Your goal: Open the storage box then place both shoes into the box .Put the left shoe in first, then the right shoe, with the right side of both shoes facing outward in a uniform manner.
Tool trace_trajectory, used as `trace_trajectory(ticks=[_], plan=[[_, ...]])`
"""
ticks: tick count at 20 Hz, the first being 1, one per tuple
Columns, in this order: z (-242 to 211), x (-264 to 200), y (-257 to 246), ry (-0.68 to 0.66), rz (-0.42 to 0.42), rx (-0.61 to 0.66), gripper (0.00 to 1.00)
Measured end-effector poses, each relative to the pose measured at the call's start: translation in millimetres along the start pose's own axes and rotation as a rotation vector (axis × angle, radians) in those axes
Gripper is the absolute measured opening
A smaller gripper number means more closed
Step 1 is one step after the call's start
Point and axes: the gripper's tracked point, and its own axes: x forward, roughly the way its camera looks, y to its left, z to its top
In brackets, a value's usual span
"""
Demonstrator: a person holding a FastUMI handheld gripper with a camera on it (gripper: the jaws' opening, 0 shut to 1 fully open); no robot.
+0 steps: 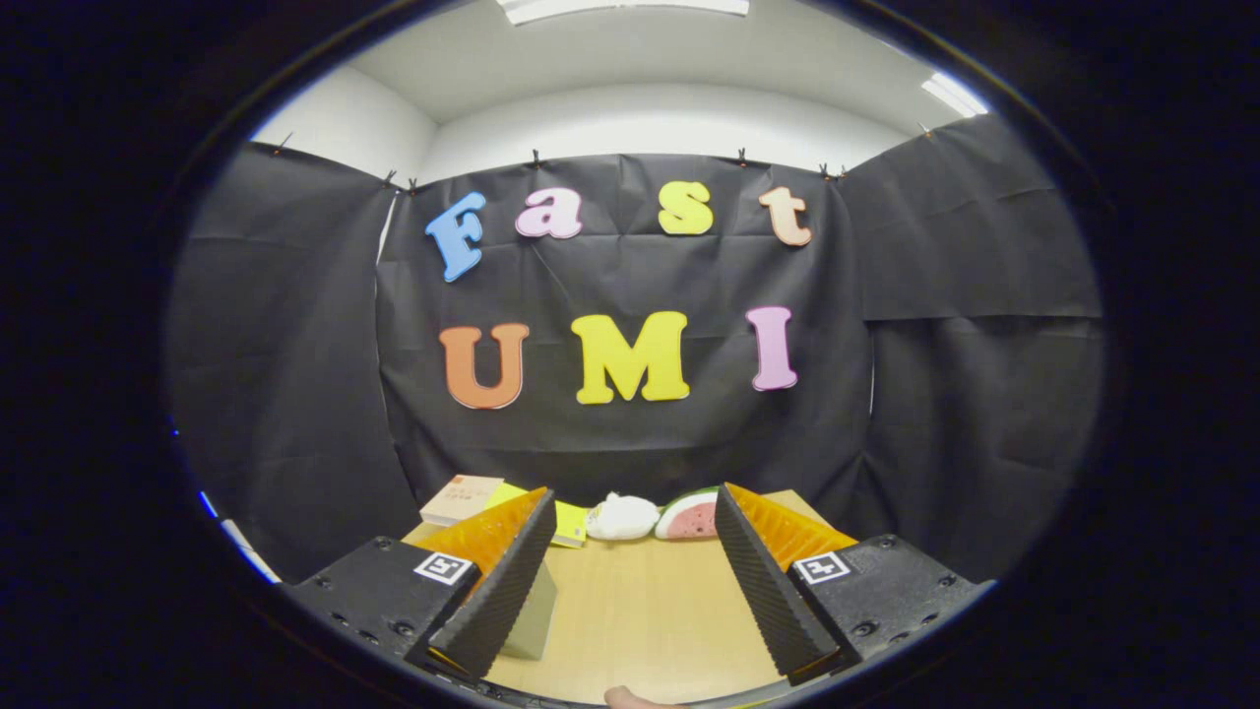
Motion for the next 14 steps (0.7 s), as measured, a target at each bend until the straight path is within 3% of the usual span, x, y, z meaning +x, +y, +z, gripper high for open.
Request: trace_trajectory(ticks=[14], plan=[[10.2,22.1,20.5,-0.036,-0.009,-0.018,1.00]])
